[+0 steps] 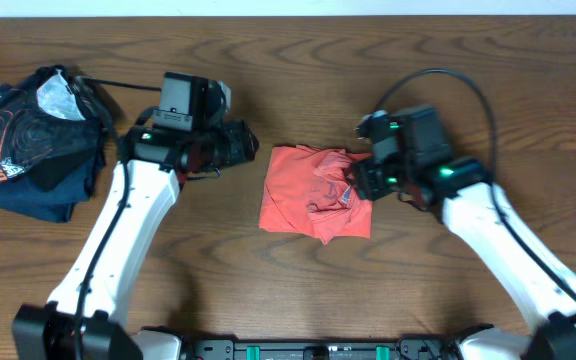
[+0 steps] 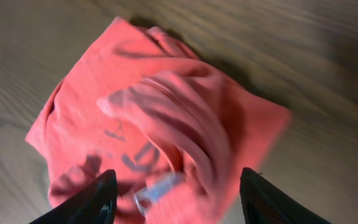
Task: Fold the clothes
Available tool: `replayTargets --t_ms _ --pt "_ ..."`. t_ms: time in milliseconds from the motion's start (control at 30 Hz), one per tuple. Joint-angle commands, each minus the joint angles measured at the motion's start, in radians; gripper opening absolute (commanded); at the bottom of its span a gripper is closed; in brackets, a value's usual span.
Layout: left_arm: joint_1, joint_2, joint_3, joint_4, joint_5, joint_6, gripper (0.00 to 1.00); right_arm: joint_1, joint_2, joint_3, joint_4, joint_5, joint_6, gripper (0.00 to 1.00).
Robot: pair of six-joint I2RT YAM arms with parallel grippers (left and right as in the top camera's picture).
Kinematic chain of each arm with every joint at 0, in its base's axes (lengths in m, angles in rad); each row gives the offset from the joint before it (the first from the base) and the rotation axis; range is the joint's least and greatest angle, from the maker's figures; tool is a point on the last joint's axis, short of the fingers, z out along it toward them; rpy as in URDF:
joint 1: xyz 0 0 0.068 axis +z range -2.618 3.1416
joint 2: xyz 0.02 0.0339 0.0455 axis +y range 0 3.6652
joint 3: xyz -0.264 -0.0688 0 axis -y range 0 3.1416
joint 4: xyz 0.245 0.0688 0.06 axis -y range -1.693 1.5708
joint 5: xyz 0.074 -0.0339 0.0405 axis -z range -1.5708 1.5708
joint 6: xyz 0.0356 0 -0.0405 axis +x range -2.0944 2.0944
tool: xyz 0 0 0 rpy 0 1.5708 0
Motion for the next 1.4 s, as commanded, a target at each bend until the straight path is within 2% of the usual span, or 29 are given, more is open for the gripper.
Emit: replayTargets --t_ms 0,67,167,267,300,367,433,500,667,867,967,1133,1367 --pt "-0.015 0.061 -0.028 -0.01 0.018 0.014 0.53 0.035 0.068 0.002 0.046 0.064 -0.03 0.62" --pt "-0.029 0.108 -0.029 -0.012 0.021 0.014 0.53 0.038 0.114 0.002 0.079 0.143 -0.013 0.61" --pt "-0.052 0.176 -0.029 -0.001 0.021 0.014 0.53 0.029 0.167 0.002 0.103 0.312 0.086 0.59" --pt "-0.079 0.246 -0.029 0.003 0.021 0.014 0.53 -0.007 0.213 0.002 0.078 0.528 0.321 0.58" --pt "-0.089 0.267 -0.029 0.002 0.021 0.014 0.53 -0.026 0.223 0.002 0.063 0.558 0.395 0.58" --pt "-0.107 0.296 -0.029 0.002 0.021 0.014 0.53 -0.067 0.23 0.002 0.058 0.548 0.454 0.59" --pt "-0.126 0.309 -0.029 0.003 0.021 0.021 0.53 -0.1 0.224 0.003 0.081 0.489 0.432 0.61" --pt "-0.142 0.311 -0.029 0.007 0.021 0.039 0.53 -0.121 0.208 0.004 0.106 0.418 0.348 0.62" --pt "-0.164 0.311 -0.029 0.009 0.02 0.052 0.53 -0.132 0.122 0.026 0.082 0.332 0.227 0.62" --pt "-0.167 0.311 -0.029 -0.009 -0.027 0.051 0.53 -0.109 -0.048 0.03 -0.012 0.044 0.12 0.61" --pt "-0.167 0.311 -0.029 -0.009 -0.044 0.051 0.53 -0.073 -0.1 0.03 -0.092 -0.049 0.112 0.61" --pt "-0.167 0.311 -0.029 -0.009 -0.044 0.051 0.53 0.02 -0.089 0.026 -0.167 -0.071 0.112 0.61" --pt "-0.167 0.311 -0.029 -0.009 -0.044 0.051 0.53 0.11 0.042 0.025 -0.134 -0.082 0.113 0.61"
